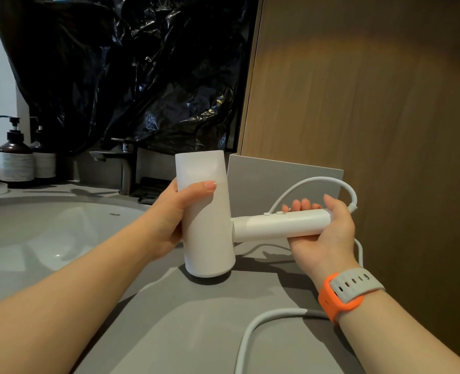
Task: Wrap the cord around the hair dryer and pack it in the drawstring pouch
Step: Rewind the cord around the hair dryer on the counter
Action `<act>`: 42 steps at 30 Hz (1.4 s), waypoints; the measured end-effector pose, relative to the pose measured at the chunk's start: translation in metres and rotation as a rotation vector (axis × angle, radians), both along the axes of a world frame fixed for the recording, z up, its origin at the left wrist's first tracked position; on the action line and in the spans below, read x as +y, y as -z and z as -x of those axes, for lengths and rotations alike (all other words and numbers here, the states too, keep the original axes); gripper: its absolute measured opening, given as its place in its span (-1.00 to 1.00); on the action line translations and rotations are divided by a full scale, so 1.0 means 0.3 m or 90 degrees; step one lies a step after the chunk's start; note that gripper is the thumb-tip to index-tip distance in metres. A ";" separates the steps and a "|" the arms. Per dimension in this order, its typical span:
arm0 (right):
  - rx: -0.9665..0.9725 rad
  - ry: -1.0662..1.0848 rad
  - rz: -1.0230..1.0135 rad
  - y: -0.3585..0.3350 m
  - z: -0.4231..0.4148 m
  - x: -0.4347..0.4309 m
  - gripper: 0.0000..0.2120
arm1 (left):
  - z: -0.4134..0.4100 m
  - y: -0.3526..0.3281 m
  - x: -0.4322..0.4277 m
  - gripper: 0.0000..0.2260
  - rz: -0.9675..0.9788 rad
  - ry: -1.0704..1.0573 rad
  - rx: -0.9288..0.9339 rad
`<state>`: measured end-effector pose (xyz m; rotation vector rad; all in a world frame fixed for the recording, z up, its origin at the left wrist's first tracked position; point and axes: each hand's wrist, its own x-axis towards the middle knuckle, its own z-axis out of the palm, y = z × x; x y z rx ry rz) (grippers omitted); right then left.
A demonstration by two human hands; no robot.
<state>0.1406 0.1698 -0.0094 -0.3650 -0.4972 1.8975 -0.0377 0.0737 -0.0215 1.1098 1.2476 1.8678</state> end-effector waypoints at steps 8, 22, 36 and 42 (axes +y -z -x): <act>-0.011 -0.019 -0.016 0.000 0.001 -0.004 -0.94 | -0.034 0.012 0.009 -0.39 -0.064 -0.124 0.012; -0.013 -0.003 -0.017 -0.019 -0.002 -0.009 -0.93 | -0.049 -0.041 -0.004 -0.57 -0.085 -0.159 0.086; 0.011 0.024 -0.004 -0.042 -0.018 -0.021 -0.95 | -0.099 -0.095 -0.031 -0.54 -0.105 -0.164 0.149; 0.004 0.026 -0.013 -0.039 -0.020 -0.015 -0.95 | -0.107 -0.100 -0.036 -0.54 -0.092 -0.172 0.172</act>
